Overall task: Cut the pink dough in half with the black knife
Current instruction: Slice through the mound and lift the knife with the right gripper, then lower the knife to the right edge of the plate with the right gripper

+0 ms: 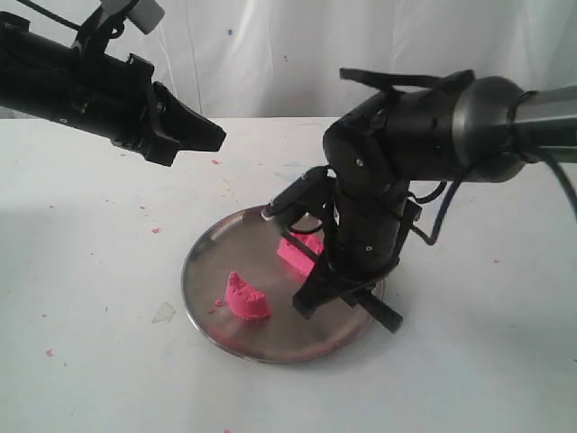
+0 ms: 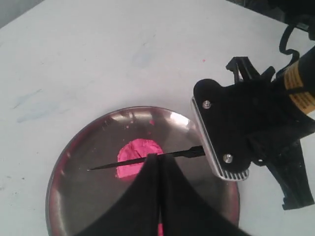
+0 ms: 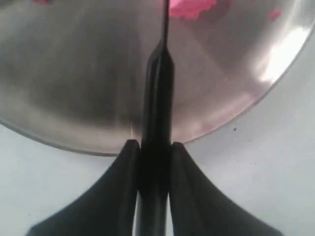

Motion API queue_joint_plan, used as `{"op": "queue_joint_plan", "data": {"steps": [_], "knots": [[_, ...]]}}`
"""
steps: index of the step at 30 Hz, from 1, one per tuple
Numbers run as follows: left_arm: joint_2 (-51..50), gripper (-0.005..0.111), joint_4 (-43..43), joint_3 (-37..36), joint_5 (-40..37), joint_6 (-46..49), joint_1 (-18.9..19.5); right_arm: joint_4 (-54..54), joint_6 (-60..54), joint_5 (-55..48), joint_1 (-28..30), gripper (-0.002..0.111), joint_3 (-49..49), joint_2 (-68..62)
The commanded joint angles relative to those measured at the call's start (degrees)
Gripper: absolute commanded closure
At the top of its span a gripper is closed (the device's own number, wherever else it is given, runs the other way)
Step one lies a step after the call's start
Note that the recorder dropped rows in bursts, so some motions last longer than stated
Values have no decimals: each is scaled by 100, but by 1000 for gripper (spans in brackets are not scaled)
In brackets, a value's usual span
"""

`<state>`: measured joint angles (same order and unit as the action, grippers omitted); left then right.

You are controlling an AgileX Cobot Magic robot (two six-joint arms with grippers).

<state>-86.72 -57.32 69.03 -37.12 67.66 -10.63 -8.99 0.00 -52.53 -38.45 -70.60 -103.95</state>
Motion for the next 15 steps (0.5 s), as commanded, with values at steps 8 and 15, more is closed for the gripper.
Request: {"op": "queue_joint_plan", "data": {"steps": [8, 15], "knots": [[506, 107, -587, -36, -1054, -45, 20, 667, 1480, 2298, 699, 108, 1529, 2593], [506, 107, -604, -36, -1021, -45, 20, 3241, 1532, 4412, 913, 108, 3061, 2990]]}}
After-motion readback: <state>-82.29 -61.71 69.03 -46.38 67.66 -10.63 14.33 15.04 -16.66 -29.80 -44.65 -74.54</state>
